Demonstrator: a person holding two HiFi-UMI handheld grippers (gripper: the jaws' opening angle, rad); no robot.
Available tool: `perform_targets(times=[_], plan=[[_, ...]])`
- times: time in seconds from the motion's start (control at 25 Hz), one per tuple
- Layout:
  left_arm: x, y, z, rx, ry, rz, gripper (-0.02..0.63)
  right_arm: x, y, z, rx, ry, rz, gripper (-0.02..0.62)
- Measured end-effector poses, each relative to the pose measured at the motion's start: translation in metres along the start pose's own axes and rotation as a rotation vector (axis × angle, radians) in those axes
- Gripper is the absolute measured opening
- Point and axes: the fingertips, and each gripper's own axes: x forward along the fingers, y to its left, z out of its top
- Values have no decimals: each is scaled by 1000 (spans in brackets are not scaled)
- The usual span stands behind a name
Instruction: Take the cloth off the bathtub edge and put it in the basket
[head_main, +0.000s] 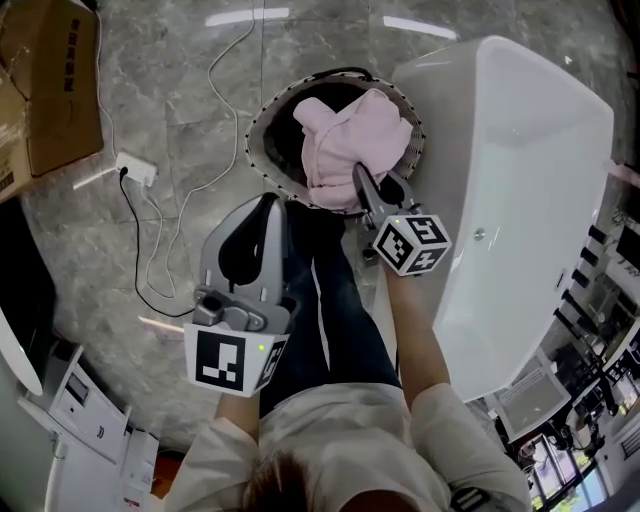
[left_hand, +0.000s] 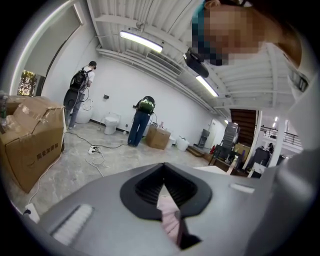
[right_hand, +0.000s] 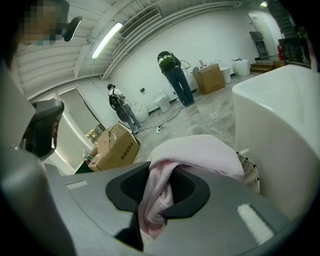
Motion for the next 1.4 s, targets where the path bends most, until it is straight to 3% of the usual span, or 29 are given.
perform_targets(times=[0.28, 0.48, 0.96, 1.4], plan=[[-7, 8, -31, -45, 32, 29, 48, 30, -26, -35, 34, 55, -40, 81], [-14, 17, -41, -56, 48, 54, 48, 51, -42, -55, 2, 112, -75, 81], [-19, 21, -52, -70, 67, 69, 48, 95, -80, -91, -13, 229, -152, 81], [-22, 24, -52, -75, 67, 75, 48, 95, -91, -105, -25, 300, -204, 83]])
